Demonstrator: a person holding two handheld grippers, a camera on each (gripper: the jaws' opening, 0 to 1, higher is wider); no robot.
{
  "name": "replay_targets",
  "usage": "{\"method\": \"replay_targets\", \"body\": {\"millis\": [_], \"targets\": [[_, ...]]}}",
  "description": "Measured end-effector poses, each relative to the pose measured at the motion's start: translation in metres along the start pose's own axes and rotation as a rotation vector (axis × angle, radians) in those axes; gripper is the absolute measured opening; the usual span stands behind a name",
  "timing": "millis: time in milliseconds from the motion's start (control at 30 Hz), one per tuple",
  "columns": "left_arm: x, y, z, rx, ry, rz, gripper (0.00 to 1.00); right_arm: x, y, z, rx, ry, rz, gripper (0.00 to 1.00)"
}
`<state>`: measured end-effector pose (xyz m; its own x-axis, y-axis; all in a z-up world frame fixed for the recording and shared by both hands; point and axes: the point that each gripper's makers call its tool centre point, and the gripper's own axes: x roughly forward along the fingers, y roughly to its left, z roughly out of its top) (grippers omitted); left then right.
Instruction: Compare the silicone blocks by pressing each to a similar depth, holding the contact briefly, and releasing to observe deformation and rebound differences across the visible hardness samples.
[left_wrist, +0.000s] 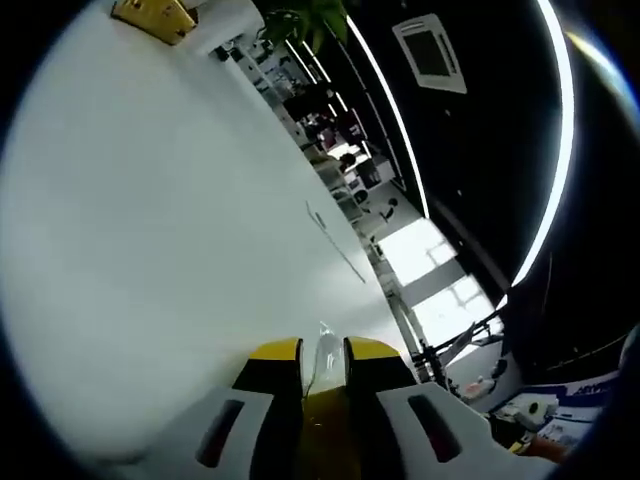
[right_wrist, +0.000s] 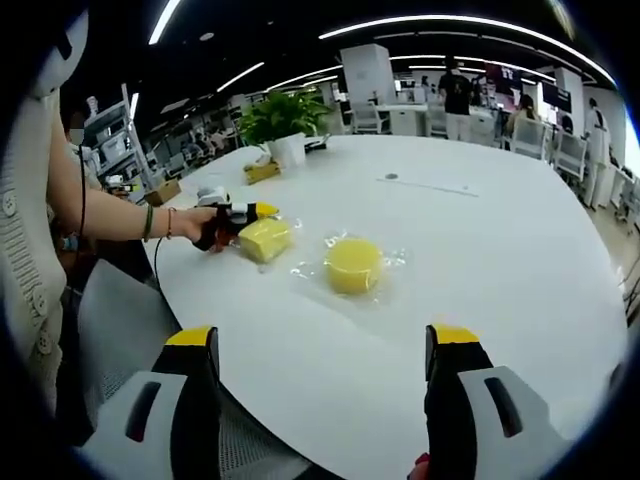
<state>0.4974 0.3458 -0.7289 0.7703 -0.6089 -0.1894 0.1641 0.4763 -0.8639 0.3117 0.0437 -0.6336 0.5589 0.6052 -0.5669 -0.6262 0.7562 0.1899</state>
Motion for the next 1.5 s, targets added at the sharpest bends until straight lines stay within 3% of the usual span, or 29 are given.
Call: {"method": "replay_targets", "body": {"millis": [133, 167, 300, 567, 667, 900, 1100, 1167, 1200, 1300, 1367, 1433, 1467, 1500], "targets": [[-0.001, -0.007, -0.004, 0.037, 0.014, -0.028, 0.00, 0.002, -0.001, 0.000, 0.001, 0.000, 0.003, 0.79], [-0.002, 0.000, -0.008, 0.054, 0.035, 0.023, 0.00, 0.002, -0.001, 0.000, -0.001, 0.002, 0.003, 0.79], [0.001, -0.009, -0.006, 0.065, 0.024, -0.019, 0.00, 0.003, -0.002, 0.002, -0.002, 0.000, 0.006, 0.78], [-0.001, -0.015, -0.007, 0.136, 0.024, 0.003, 0.00, 0.003, 0.000, 0.001, -0.007, -0.003, 0.010, 0.78], [-0.003, -0.016, -0.008, 0.107, 0.025, 0.018, 0.00, 0.002, 0.001, 0.000, -0.013, 0.000, 0.011, 0.79], [-0.008, -0.011, -0.009, 0.130, 0.010, 0.038, 0.00, 0.001, 0.003, 0.002, -0.017, -0.009, 0.012, 0.78], [-0.008, -0.012, -0.010, 0.090, -0.003, 0.022, 0.00, 0.000, 0.003, 0.003, -0.019, -0.010, 0.010, 0.78], [-0.011, -0.006, -0.015, 0.038, 0.005, 0.053, 0.11, 0.001, 0.004, 0.003, -0.020, -0.012, 0.012, 0.78], [-0.012, -0.006, -0.017, 0.052, 0.005, 0.052, 0.19, 0.002, 0.005, 0.003, -0.021, -0.011, 0.014, 0.78], [-0.022, -0.015, -0.026, 0.053, 0.001, 0.046, 0.20, 0.003, 0.007, 0.004, -0.023, -0.013, 0.018, 0.78], [-0.026, -0.020, -0.031, 0.024, -0.009, 0.044, 0.19, 0.004, 0.007, 0.004, -0.024, -0.016, 0.022, 0.78], [-0.029, -0.020, -0.031, 0.022, -0.014, 0.026, 0.08, 0.004, 0.008, 0.003, -0.025, -0.012, 0.023, 0.78], [-0.031, -0.020, -0.026, 0.000, -0.044, 0.031, 0.01, 0.004, 0.008, 0.003, -0.027, -0.011, 0.024, 0.78], [-0.031, -0.022, -0.026, 0.018, -0.038, 0.031, 0.00, 0.004, 0.008, 0.002, -0.026, -0.009, 0.024, 0.78]]}}
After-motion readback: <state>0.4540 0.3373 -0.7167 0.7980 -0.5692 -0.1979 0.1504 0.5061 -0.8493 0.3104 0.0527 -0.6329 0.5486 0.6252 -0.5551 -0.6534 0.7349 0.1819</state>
